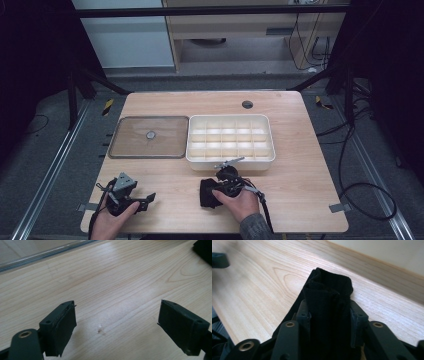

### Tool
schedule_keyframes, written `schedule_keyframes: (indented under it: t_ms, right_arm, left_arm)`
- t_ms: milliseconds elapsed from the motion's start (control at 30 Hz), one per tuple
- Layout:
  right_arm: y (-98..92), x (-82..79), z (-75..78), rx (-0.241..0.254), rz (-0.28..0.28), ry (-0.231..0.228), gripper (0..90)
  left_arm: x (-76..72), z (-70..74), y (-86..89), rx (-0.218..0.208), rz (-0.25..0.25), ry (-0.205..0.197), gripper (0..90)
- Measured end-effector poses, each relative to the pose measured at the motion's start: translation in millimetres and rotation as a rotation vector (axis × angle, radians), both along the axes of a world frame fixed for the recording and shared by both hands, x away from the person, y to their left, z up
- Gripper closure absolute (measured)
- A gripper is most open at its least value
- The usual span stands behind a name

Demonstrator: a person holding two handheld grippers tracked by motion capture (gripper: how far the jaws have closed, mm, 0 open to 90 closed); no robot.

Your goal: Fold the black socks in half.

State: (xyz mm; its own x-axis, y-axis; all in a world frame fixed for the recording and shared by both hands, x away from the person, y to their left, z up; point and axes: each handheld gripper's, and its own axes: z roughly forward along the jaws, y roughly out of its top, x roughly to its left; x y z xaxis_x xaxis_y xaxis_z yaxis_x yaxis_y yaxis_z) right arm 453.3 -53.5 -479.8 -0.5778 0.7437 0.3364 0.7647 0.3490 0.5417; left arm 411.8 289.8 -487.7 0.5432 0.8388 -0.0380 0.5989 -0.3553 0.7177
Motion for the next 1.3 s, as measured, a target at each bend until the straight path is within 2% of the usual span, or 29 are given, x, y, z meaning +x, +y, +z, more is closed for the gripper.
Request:
schedule_keyframes:
  t_ms: [67,100,200,300,367,400,433,533,600,633,767,800,833,933,1167,1300]
  right_arm:
    - [-2.8,-2.0,1.8,0.017,0.0,-0.014,64.3]
    - [-6.3,-4.4,4.4,0.033,-0.001,-0.03,64.3]
    - [-18.2,-10.5,15.6,0.042,-0.031,-0.057,64.3]
    - [-32.6,-14.2,33.0,0.016,-0.047,-0.098,64.2]
    - [-42.8,-14.9,43.4,0.007,-0.064,-0.135,64.0]
    - [-42.8,-14.9,43.4,0.007,-0.064,-0.135,64.0]
    - [-53.4,-17.6,52.0,-0.004,-0.088,-0.163,63.9]
    - [-65.9,-22.7,63.9,-0.012,-0.119,-0.186,63.8]
    - [-70.1,-24.5,69.2,-0.02,-0.119,-0.198,63.8]
    - [-79.6,-26.5,81.4,-0.037,-0.126,-0.227,63.7]
    - [-93.5,-23.3,100.5,-0.039,-0.147,-0.252,63.5]
    - [-93.5,-23.3,100.5,-0.039,-0.147,-0.252,63.5]
    - [-99.0,-17.3,110.0,-0.072,-0.157,-0.268,63.4]
    - [-106.1,-7.3,119.3,-0.117,-0.167,-0.297,63.4]
    - [-126.3,23.8,138.7,-0.148,-0.236,-0.318,63.4]
    - [-132.3,37.3,150.1,-0.179,-0.253,-0.341,63.3]
  left_arm:
    - [1.8,0.2,2.4,0.008,0.006,-0.003,12.8]
    - [2.1,1.2,6.6,0.005,0.023,-0.01,12.3]
    - [3.1,-0.6,16.1,0.006,0.067,-0.018,10.4]
    - [4.8,-2.0,20.7,0.006,0.078,-0.017,7.7]
    - [7.5,-2.5,23.8,0.022,0.084,-0.022,5.2]
    - [7.5,-2.5,23.8,0.022,0.084,-0.022,4.9]
    - [7.7,-3.3,24.7,0.025,0.099,-0.025,4.3]
    - [8.6,-7.4,25.7,0.06,0.112,-0.018,3.4]
    - [9.8,-8.5,25.9,0.063,0.114,-0.014,3.6]
    - [11.8,-9.6,25.1,0.059,0.124,-0.01,3.7]
    - [14.3,-12.6,22.6,0.09,0.119,-0.014,4.0]
    - [14.3,-12.6,22.6,0.09,0.119,-0.014,4.0]
    - [15.7,-14.9,22.1,0.089,0.112,0.001,4.0]
    - [15.9,-14.7,20.2,0.08,0.1,0.001,4.0]
    - [20.8,-17.0,19.4,0.075,0.09,-0.003,3.8]
    - [24.3,-18.3,18.2,0.063,0.081,-0.008,3.3]
